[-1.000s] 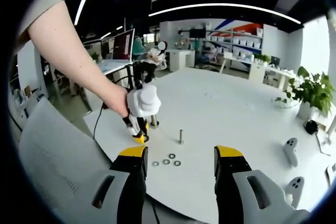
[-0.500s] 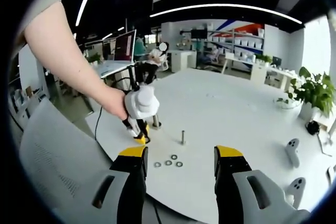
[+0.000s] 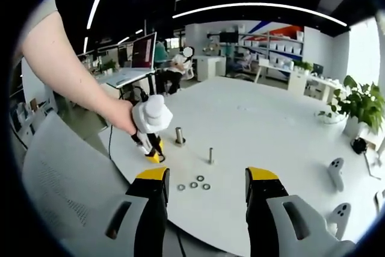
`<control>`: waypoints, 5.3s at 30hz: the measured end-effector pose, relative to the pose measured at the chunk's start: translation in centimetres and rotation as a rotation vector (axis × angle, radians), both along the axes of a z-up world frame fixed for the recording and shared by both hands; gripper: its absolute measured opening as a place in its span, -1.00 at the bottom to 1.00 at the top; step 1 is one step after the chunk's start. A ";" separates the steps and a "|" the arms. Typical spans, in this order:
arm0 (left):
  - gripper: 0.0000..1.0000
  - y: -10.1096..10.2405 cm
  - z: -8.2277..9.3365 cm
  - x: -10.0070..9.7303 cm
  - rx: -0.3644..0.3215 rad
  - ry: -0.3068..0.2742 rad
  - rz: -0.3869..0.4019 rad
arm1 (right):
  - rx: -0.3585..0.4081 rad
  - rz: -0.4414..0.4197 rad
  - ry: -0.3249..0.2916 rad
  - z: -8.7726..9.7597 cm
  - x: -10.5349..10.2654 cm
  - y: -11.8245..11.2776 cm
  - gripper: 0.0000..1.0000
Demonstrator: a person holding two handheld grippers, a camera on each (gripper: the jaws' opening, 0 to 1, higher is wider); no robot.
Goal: Place the washer onto the threaded stud by aligning its center hole with the stud, sliding it down to the base, and recovering from edge contact or off-axis alignment until the washer reaches the visible bottom stop.
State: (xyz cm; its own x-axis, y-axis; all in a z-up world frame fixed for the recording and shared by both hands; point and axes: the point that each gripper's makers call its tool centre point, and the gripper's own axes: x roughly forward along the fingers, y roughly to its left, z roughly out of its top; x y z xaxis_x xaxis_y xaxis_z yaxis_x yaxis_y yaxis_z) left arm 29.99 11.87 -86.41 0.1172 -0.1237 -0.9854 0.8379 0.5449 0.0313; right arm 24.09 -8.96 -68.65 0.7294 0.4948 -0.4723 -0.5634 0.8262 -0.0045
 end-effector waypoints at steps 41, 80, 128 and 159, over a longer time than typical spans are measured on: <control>-0.62 -0.8 6.2 8.1 0.037 -0.147 -0.064 | 0.014 -0.005 0.003 0.0 0.0 -0.1 0.05; -0.62 -1.5 1.0 8.5 0.094 -0.045 -0.063 | 0.008 -0.005 0.013 -0.2 0.0 -0.1 0.05; -0.24 1.0 1.4 3.7 -0.042 -0.106 0.193 | -0.028 0.033 0.051 -1.2 -0.4 0.4 0.04; -0.19 2.5 5.8 0.4 -0.336 -0.298 0.360 | -0.050 0.084 0.083 -1.9 -1.1 1.2 0.04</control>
State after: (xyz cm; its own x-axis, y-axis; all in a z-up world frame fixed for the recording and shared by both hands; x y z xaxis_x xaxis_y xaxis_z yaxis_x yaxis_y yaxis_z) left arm 30.36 14.34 -80.64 0.4769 -0.3254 -0.8165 0.5793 0.8150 0.0135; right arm 22.99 -7.74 -70.56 0.6436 0.5271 -0.5549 -0.6310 0.7758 0.0049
